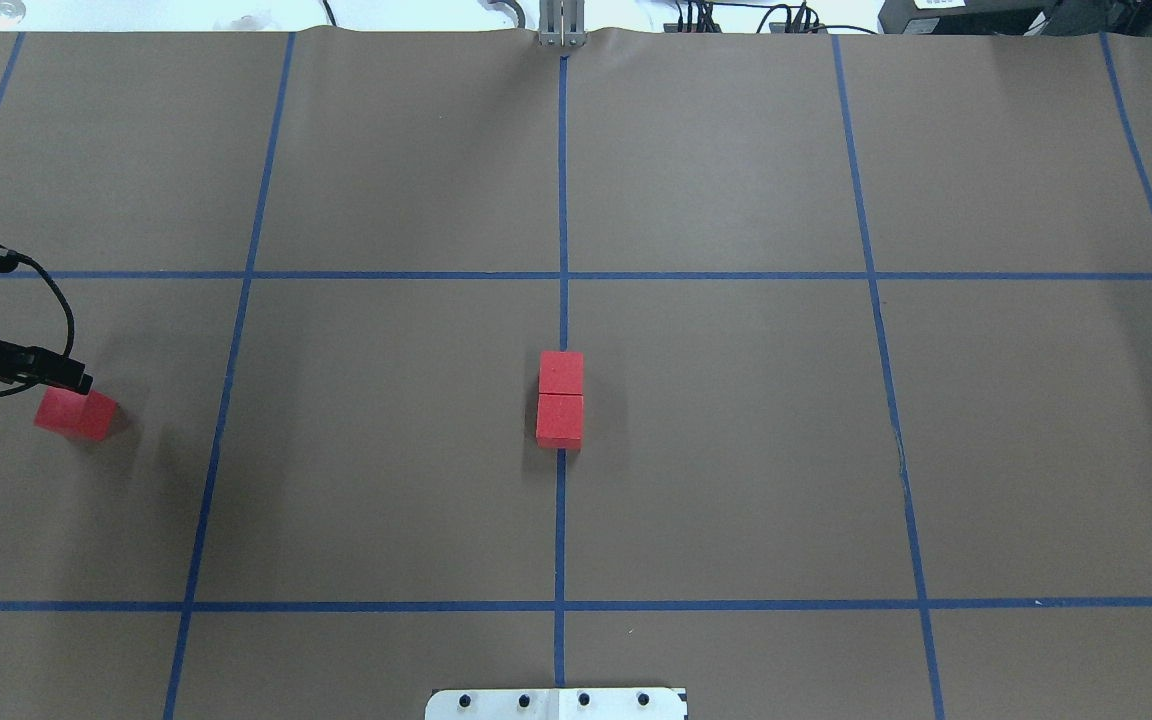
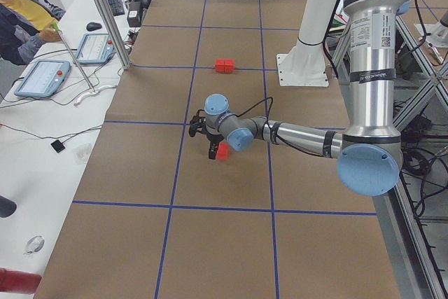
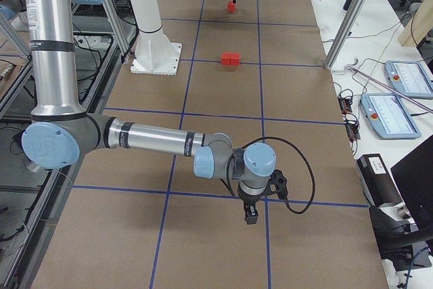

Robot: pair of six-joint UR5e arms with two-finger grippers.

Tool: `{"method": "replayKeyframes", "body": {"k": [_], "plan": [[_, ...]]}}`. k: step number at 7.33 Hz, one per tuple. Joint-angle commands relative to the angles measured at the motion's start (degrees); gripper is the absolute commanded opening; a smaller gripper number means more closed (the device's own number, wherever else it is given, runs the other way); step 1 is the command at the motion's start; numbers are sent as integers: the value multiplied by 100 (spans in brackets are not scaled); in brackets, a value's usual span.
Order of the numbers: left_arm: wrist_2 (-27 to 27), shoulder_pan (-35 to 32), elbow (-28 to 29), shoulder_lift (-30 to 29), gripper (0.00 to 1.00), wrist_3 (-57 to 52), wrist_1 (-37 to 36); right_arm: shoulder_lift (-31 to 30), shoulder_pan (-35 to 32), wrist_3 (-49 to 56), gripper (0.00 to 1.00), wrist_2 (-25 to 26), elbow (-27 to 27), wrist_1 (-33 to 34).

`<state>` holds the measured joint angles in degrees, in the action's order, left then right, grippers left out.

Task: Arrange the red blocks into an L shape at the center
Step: 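Grasp the remaining red cube with the left gripper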

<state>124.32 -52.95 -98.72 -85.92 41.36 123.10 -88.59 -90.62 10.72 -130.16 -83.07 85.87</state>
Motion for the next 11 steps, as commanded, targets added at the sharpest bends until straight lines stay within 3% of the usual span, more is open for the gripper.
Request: {"method": "replayKeyframes", "body": {"k": [1,5,8,9,10,11], "plan": [[-40,214,-77,5,100,39,4,-1,0,0,100,0,1,-9],[-224,417,-77,40,97,-22,4,-1,0,0,100,8,1,-9],[-259,417,-60,58,83,-75,-5,-1,0,0,100,0,1,-9],[-260,417,-60,58,73,-75,-5,-1,0,0,100,0,1,-18],[-260,417,-51,110,30,-75,-14,-1,0,0,100,0,-8,-18],[-260,417,-59,110,0,-75,-14,-1,0,-9,100,0,-8,-18]]}}
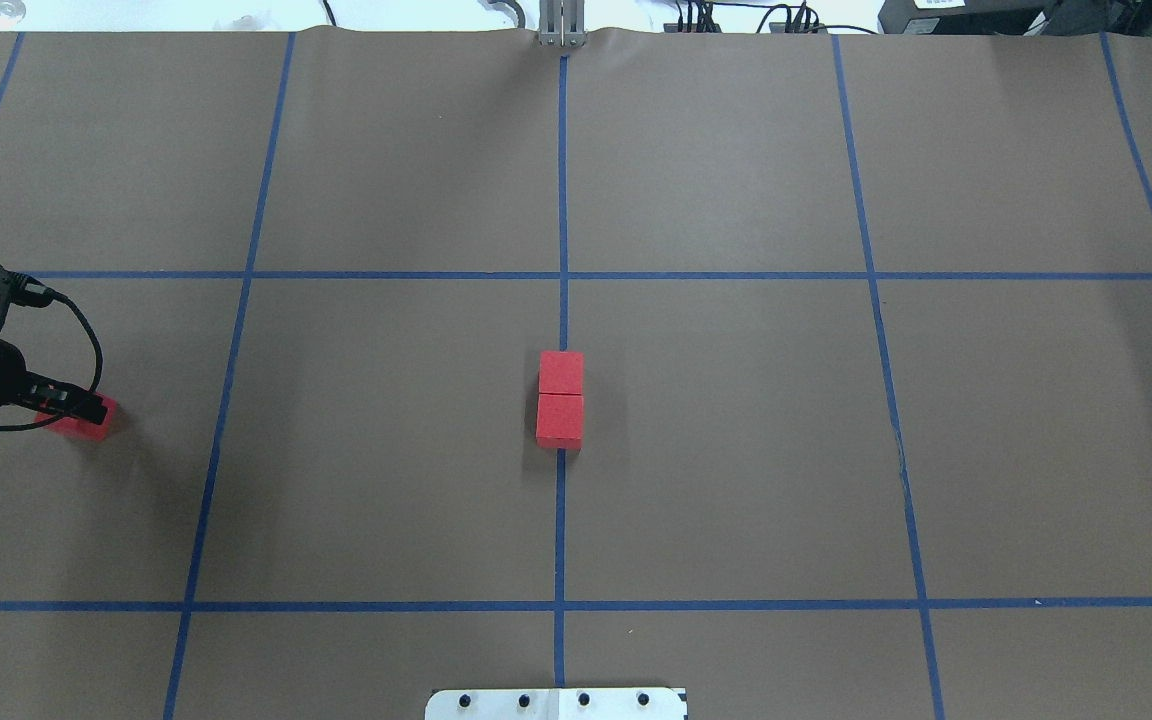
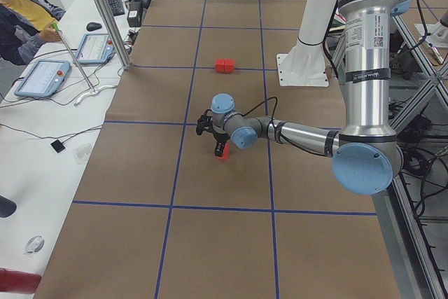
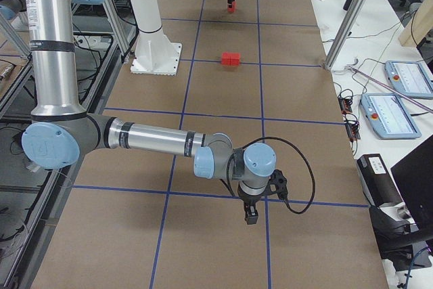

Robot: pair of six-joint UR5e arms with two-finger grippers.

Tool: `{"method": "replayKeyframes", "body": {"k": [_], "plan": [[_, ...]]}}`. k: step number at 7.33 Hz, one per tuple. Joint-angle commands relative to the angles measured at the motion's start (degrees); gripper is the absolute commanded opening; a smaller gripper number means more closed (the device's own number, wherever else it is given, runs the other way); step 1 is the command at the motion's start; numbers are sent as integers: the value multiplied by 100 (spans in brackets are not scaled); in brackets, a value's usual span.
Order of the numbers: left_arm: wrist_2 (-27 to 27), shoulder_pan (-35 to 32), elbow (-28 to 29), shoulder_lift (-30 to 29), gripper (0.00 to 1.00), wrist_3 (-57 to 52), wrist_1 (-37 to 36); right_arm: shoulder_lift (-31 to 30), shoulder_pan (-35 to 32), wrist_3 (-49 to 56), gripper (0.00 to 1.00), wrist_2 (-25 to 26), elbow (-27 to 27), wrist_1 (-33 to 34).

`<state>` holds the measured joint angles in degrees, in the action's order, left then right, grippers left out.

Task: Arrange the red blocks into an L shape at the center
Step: 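Lift the red cube with the left gripper and carry it toward the center cubes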

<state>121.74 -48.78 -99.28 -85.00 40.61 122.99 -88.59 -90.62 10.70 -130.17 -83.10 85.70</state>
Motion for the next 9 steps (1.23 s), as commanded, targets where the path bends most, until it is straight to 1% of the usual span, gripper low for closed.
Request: {"method": "replayKeyframes", "body": {"k": [1,4,5,6,7,8,9], "plan": [[8,-26,-12,-17,0,-79,-4,0,0,2,100,0,-4,-1],[8,-272,-73,-270,0,-1131,5,0,0,-7,100,0,5,8],[17,-299,-65,-594,0,-1848,-21,0,0,-7,100,0,5,8],[25,-308,-39,-988,0,-2812,-334,0,0,-7,100,0,13,8],[34,-386,-100,-1280,0,-3692,-825,0,0,-7,100,0,22,8],[-96,-482,-126,-1465,0,-4119,-1117,-9,0,2,100,0,22,8],[-393,-509,-161,-1545,0,-4845,-1146,-18,0,2,100,0,22,8]]}}
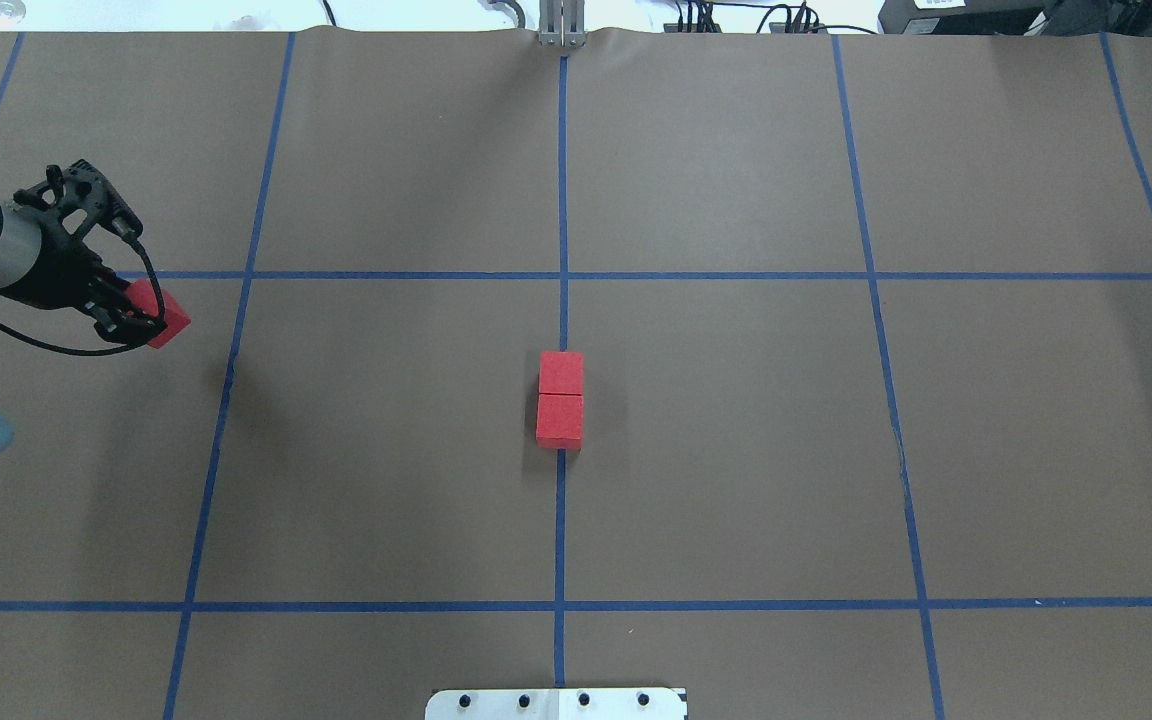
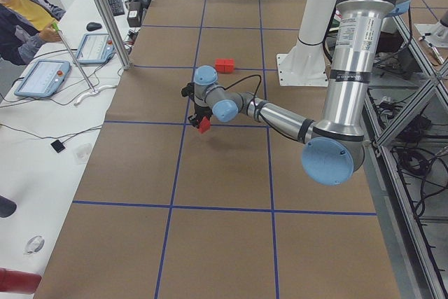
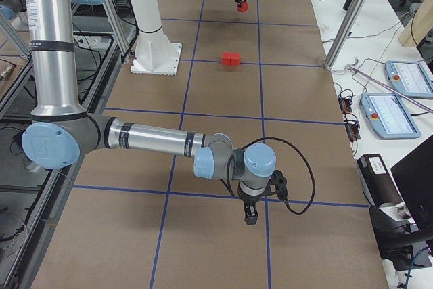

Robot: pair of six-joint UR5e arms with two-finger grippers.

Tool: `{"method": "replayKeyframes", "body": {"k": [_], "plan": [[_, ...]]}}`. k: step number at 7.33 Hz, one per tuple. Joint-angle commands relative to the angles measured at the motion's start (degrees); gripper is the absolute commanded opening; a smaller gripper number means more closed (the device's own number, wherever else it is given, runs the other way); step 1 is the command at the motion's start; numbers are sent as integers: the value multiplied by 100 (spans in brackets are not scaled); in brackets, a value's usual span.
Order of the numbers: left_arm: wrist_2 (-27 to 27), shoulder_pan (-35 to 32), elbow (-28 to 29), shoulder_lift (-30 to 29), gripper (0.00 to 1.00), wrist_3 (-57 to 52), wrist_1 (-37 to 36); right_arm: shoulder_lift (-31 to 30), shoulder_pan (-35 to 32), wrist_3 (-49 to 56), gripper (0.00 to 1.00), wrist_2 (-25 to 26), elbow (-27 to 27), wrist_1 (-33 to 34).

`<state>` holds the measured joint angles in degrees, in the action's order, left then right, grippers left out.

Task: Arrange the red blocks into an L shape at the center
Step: 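Lift the red cube with the left gripper and carry it toward the center cubes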

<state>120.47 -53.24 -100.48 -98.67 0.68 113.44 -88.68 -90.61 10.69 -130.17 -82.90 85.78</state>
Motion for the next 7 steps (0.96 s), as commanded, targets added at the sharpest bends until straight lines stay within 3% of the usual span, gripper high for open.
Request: {"method": "replayKeyframes", "body": {"k": [1,3,5,7], "plan": [[-287,-55,-42,-257,0,-1224,-209,-18,0,3,100,0,20,0],[-131,76,11,-974,0,-1770,-670,-18,0,3,100,0,46,9],[-85,576,63,-2185,0,-2238,-2126,-44,0,3,100,0,55,18],[-383,1024,518,-2945,0,-3106,-2458,-44,0,3,100,0,64,26]]}}
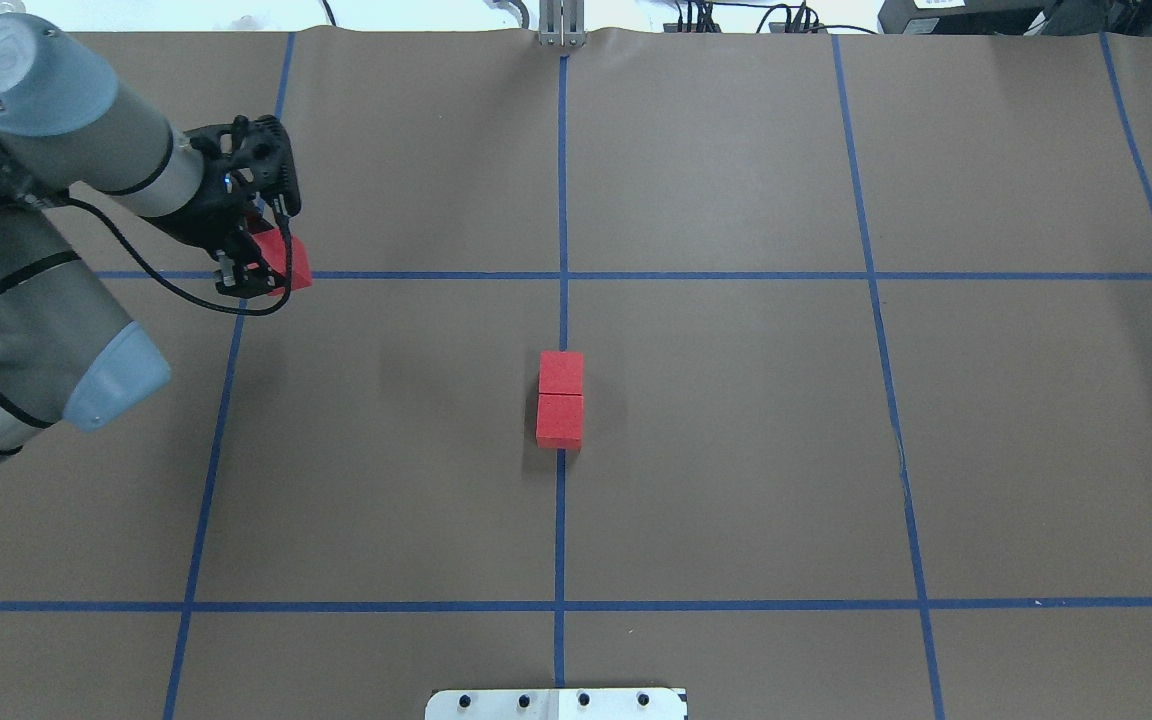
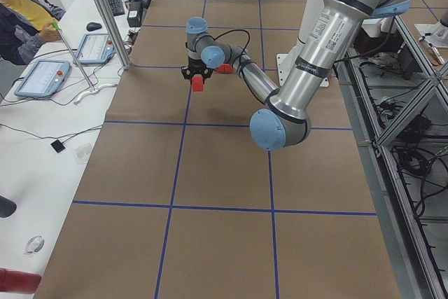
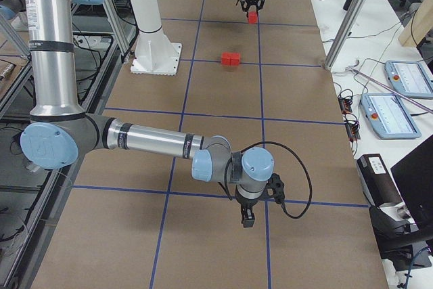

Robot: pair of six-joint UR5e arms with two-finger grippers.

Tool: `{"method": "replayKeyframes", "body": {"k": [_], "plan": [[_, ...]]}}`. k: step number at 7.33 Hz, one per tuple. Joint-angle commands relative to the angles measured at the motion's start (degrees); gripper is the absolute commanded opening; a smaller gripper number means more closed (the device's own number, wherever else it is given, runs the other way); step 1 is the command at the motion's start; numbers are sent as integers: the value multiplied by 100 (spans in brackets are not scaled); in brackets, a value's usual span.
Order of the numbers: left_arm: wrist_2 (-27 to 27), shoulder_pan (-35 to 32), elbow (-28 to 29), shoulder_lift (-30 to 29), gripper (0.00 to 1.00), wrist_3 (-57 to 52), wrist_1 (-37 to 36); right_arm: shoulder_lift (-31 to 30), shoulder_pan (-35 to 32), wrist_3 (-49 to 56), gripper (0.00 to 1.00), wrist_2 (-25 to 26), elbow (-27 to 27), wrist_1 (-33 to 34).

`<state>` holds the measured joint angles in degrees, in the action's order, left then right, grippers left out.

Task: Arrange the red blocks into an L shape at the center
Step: 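Lift the red cube with the left gripper and carry it toward the center cubes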

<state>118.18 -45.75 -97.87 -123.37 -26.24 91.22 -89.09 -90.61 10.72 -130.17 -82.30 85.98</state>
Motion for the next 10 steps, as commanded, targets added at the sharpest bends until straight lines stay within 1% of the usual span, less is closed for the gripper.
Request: {"method": "replayKeyframes", "body": {"k": [1,2,3,5,8,10], "plan": [[-276,451,408,-634,0,-252,-228,-4,0,0,100,0,4,7],[-591,688,549,-670,0,-224,-167,-4,0,-9,100,0,4,7],[-759,908,646,-888,0,-224,-201,-21,0,-9,100,0,4,7],[-779,1199,743,-1030,0,-198,-166,-74,-9,0,100,0,-5,-2],[-761,1270,1243,-1390,0,-198,-87,-100,0,-9,100,0,-5,-11],[-770,1393,1288,-1400,0,-180,-87,-100,0,-9,100,0,-5,-11]]}}
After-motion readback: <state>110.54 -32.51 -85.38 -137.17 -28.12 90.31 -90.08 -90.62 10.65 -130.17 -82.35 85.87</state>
